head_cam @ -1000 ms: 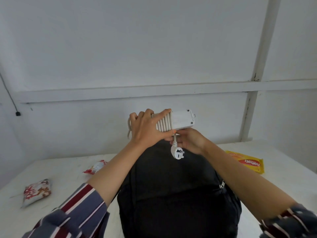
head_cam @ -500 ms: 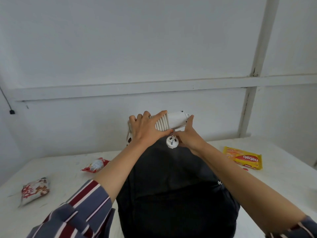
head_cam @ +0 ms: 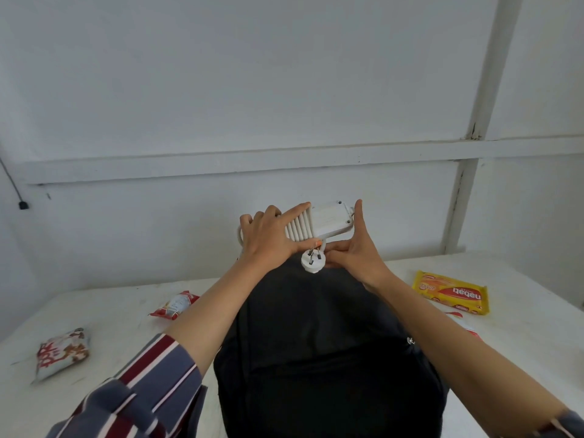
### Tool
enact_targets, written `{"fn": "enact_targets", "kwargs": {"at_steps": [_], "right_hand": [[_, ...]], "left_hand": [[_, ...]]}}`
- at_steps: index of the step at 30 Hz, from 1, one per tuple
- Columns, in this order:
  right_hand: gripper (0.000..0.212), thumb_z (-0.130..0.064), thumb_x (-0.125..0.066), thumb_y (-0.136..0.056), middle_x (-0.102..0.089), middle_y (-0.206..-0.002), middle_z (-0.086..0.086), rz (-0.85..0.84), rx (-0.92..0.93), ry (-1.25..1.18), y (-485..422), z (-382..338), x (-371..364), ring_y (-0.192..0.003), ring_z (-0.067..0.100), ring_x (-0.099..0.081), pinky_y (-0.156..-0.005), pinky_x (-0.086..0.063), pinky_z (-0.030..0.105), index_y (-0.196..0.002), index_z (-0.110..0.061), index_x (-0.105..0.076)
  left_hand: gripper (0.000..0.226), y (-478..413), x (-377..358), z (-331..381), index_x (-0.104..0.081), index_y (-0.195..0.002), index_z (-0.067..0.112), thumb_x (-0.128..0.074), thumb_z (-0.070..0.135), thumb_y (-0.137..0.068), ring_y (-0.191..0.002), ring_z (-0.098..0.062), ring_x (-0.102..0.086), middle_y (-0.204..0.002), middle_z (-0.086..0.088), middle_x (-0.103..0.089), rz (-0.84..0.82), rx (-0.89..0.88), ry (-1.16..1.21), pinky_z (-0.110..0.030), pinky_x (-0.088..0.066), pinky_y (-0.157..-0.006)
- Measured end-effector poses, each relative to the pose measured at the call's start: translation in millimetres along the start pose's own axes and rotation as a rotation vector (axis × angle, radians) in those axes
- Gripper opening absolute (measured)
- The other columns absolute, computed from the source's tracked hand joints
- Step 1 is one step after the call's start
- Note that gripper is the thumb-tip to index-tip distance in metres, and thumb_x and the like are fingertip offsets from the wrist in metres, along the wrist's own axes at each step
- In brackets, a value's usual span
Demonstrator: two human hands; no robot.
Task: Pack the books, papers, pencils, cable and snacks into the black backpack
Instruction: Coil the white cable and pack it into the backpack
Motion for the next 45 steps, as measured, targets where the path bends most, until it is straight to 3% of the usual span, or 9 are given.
{"fn": "enact_targets", "kwargs": {"at_steps": [6,10,15,19,24,27,36,42,45], "right_hand": [[0.11,-0.004,-0.077,-0.072,-0.063,-0.097,-0.01,0.176,0.151,0.127,-4.2,-1.4,1.7,-0.069,0.009,-0.067,-0.071,-0.055,0.019,-0.148,-0.03,-0.001],[0.1,-0.052,-0.08,-0.059,-0.06,-0.069,-0.007,0.311,0.106,0.713,-4.6,-14.9,9.2,-0.067,0.016,-0.062,-0.067,-0.048,0.029,-0.141,-0.026,-0.029],[0.107,-0.09,-0.042,-0.05,-0.063,-0.098,0.009,0.502,0.476,1.233,-12.0,-26.6,13.1,-0.086,0.029,-0.057,-0.076,-0.041,0.039,-0.124,-0.014,-0.05],[0.117,-0.092,-0.035,-0.049,-0.043,-0.142,0.015,0.204,0.703,1.51,-26.7,-27.8,6.0,-0.131,0.035,-0.035,-0.107,-0.016,0.06,-0.137,-0.015,-0.038],[0.115,-0.086,-0.04,-0.053,-0.068,-0.107,0.003,-0.111,0.53,1.388,-22.0,-19.8,7.0,-0.093,0.025,-0.066,-0.081,-0.049,0.035,-0.142,-0.013,-0.036],[0.111,-0.08,-0.04,-0.056,-0.066,-0.106,0.0,-0.156,0.516,1.318,-19.5,-14.9,10.0,-0.081,0.019,-0.065,-0.061,-0.044,0.025,-0.144,-0.013,-0.033],[0.114,-0.082,-0.026,-0.058,-0.06,-0.113,0.005,-0.241,0.492,1.315,-17.1,-3.4,10.9,-0.096,0.021,-0.059,-0.073,-0.04,0.026,-0.15,-0.019,-0.006],[0.111,-0.079,-0.02,-0.06,-0.059,-0.111,0.005,-0.252,0.554,1.358,-17.5,2.7,15.9,-0.094,0.021,-0.058,-0.069,-0.032,0.022,-0.15,-0.014,-0.013],[0.107,-0.077,-0.019,-0.061,-0.059,-0.109,0.004,-0.242,0.59,1.372,-20.6,2.2,18.8,-0.094,0.021,-0.057,-0.069,-0.032,0.023,-0.149,-0.015,-0.017]], "left_hand": [[0.074,-3.0,1.5,-1.2,-0.027,-0.137,0.054,-0.048,0.077,-0.07,-0.102,-0.016,-0.048,-0.11,0.003,-0.05,-0.011,-0.007,0.073,-0.033,-0.024,-0.092],[0.064,-4.6,1.2,-8.9,-0.025,-0.138,0.053,-0.055,0.058,-0.082,-0.102,-0.015,-0.047,-0.11,0.003,-0.048,-0.025,-0.056,0.067,-0.031,-0.023,-0.09],[0.066,-9.7,1.4,-13.5,-0.025,-0.137,0.056,-0.053,0.066,-0.078,-0.099,-0.012,-0.047,-0.103,0.008,-0.045,-0.059,-0.124,0.067,-0.029,-0.021,-0.086],[0.073,-7.9,-2.4,-5.9,-0.028,-0.135,0.058,-0.05,0.078,-0.068,-0.099,-0.012,-0.046,-0.107,0.008,-0.048,-0.127,-0.246,-0.029,-0.03,-0.021,-0.086],[0.076,-2.1,-11.5,-3.2,-0.028,-0.136,0.054,-0.047,0.08,-0.067,-0.099,-0.011,-0.047,-0.11,0.008,-0.051,-0.174,-0.28,-0.014,-0.029,-0.024,-0.091],[0.072,-0.2,-14.8,-4.7,-0.026,-0.139,0.052,-0.044,0.076,-0.074,-0.099,-0.012,-0.048,-0.112,0.006,-0.051,-0.191,-0.301,-0.022,-0.029,-0.024,-0.092],[0.065,1.2,-18.3,-9.5,-0.019,-0.144,0.045,-0.051,0.049,-0.088,-0.099,-0.013,-0.049,-0.115,0.003,-0.051,-0.235,-0.373,-0.01,-0.027,-0.023,-0.089],[0.088,2.2,-17.8,-29.8,-0.014,-0.141,0.052,-0.068,0.059,-0.071,-0.115,-0.007,-0.037,-0.128,0.012,-0.047,-0.414,-0.296,0.216,-0.028,-0.018,-0.101],[0.096,1.4,-19.1,-36.8,-0.026,-0.139,0.047,-0.078,0.056,-0.059,-0.117,-0.011,-0.044,-0.129,0.012,-0.049,-0.413,-0.277,0.209,-0.033,-0.035,-0.102]]}}
Point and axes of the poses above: each hand's wrist, its own y-axis away from the middle knuckle, its own x-axis out of the back of the hand, z = x × y, the point moved 3 cm from there along -y, towards the middle knuckle
